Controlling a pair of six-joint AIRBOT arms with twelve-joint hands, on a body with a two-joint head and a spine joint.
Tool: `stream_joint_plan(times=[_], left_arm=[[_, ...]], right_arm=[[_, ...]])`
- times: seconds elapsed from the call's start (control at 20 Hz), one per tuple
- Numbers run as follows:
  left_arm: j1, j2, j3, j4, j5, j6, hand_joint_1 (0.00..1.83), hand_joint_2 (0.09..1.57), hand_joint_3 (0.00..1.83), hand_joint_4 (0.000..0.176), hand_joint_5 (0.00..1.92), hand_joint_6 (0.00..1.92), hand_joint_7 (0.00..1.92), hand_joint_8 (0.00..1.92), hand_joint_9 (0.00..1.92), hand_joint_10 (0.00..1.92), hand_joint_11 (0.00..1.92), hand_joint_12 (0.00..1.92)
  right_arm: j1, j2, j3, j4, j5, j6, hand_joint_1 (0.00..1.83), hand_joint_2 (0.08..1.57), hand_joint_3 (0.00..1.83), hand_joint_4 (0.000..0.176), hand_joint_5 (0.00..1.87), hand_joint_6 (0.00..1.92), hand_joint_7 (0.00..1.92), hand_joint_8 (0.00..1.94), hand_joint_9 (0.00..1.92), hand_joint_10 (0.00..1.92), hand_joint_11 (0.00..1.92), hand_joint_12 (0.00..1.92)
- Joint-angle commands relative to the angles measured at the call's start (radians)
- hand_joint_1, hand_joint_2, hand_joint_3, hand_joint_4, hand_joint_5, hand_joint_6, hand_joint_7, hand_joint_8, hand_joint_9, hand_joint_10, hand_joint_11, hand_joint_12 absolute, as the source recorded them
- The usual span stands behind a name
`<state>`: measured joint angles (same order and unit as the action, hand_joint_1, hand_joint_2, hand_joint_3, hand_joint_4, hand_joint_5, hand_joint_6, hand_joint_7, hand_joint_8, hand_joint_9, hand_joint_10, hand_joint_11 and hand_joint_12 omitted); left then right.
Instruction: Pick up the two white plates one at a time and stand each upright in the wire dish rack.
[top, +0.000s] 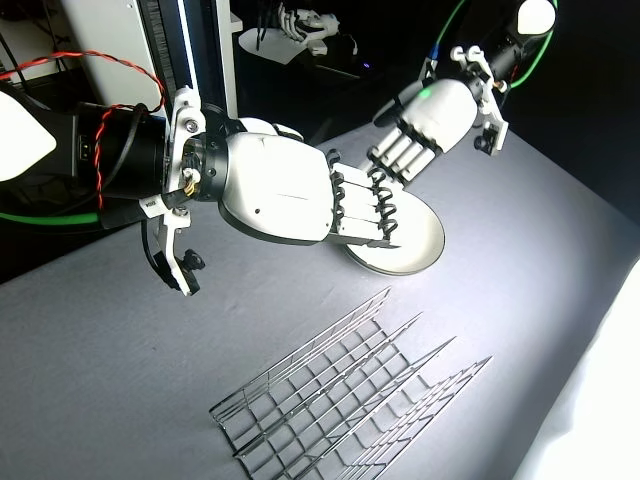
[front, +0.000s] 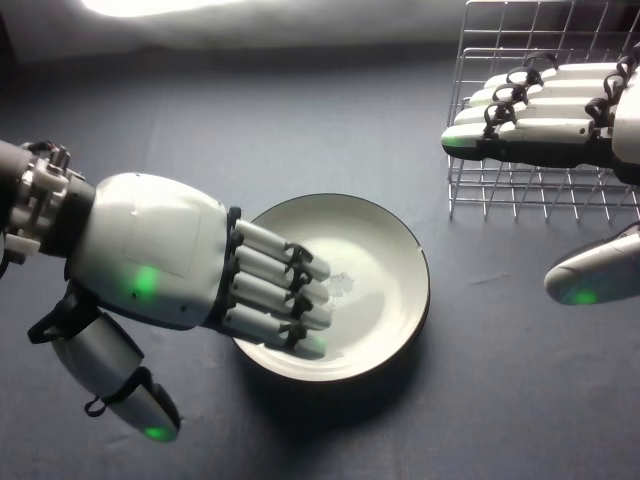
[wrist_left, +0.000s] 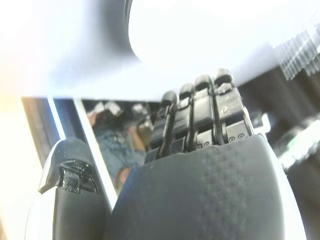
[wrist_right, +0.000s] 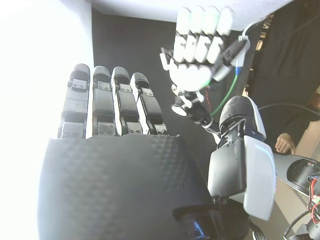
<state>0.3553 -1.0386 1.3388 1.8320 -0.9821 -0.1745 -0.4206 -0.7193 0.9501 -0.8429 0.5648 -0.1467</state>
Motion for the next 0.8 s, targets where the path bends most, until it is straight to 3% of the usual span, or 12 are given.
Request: stream_joint_plan(times=[0.0,0.75], left_arm=[[0.001,-0.003,0.008,-0.066,-0.022,0.001,0.0,1.15,0.0,0.0,0.0,0.0,0.0,0.0,0.0,0.0,0.0,0.0],[0.045,-0.082,0.182,-0.058,-0.023,0.003,0.0,1.16,0.0,0.0,0.0,0.0,0.0,0.0,0.0,0.0,0.0,0.0]], right_arm=[[0.016,0.002,0.002,0.046,0.086,0.003,0.0,1.08,0.0,0.0,0.0,0.0,0.0,0.0,0.0,0.0,0.0,0.0],[0.011,-0.001,0.001,0.036,0.103,-0.003,0.0,1.14,0.02,0.0,0.0,0.0,0.0,0.0,0.0,0.0,0.0,0.0]])
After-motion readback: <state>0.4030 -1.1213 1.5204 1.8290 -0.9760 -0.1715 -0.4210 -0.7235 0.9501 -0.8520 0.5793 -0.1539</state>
